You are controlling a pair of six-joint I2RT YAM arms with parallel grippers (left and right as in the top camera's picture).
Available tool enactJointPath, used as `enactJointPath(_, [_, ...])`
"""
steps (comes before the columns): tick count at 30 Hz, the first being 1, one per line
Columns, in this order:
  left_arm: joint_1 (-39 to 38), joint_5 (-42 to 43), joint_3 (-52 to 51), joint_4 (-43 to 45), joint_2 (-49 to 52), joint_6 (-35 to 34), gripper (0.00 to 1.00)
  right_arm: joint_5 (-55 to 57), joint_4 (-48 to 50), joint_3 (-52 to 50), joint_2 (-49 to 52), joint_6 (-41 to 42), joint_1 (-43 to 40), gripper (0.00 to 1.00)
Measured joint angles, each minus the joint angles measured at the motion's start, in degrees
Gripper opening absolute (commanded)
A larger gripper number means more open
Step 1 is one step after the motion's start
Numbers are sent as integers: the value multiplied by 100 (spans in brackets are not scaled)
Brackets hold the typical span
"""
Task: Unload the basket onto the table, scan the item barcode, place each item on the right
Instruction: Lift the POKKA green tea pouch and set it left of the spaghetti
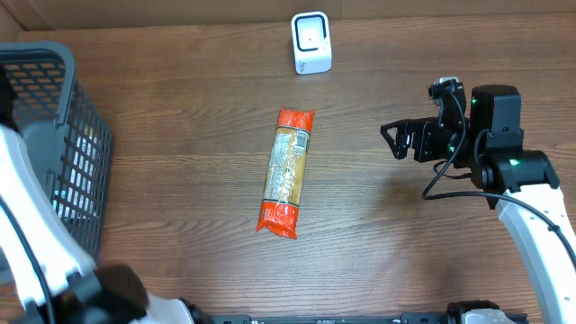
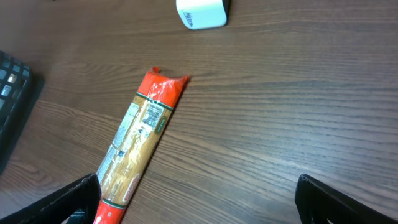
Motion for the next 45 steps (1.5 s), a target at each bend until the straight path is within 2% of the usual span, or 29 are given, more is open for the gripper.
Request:
enactJointPath(7, [-595,238,52,-1180,-1207,-1342,4,0,-26,0,0,2,-2,100])
enactJointPath(11, [-1075,1386,55,-2118,-1340,-2273,4,-2,-26,0,0,-2,-2,100])
enactJointPath(15, [-1683,2369,-280,-2498,-1189,-2717,4,-2,-24,0,0,0,0,100])
enactJointPath(21, [-2723,2802,-1421,-2332,-588,-2898,4,0,-26,0,0,-2,-2,100])
enactJointPath(26, [-3499,2868,-2468,-1556,254,-2931,4,2,-26,0,0,0,0,100])
enactJointPath(30, [-3985,2887,-2846,-1176,931,-2962,5,0,-24,0,0,-2,-2,100])
enactJointPath(32, [-4183,2885,-2894,-1126,1207,-2968,10,0,-26,0,0,0,0,100])
enactJointPath(34, [-4310,2885,-2905,-1088,1377,-2981,24,-2,-24,0,0,0,-2,100])
enactJointPath(37, [-4369,2863,-2903,-1045,1443,-3014,39,2,-28,0,0,-2,-2,100])
enactJointPath(39, [-4367,2844,-2874,-1062,1440,-3032,44,-2,-28,0,0,0,0,100])
enactJointPath(45, [-4367,2822,-2170,-1696,1440,-3042,45,0,-31,0,0,0,0,100])
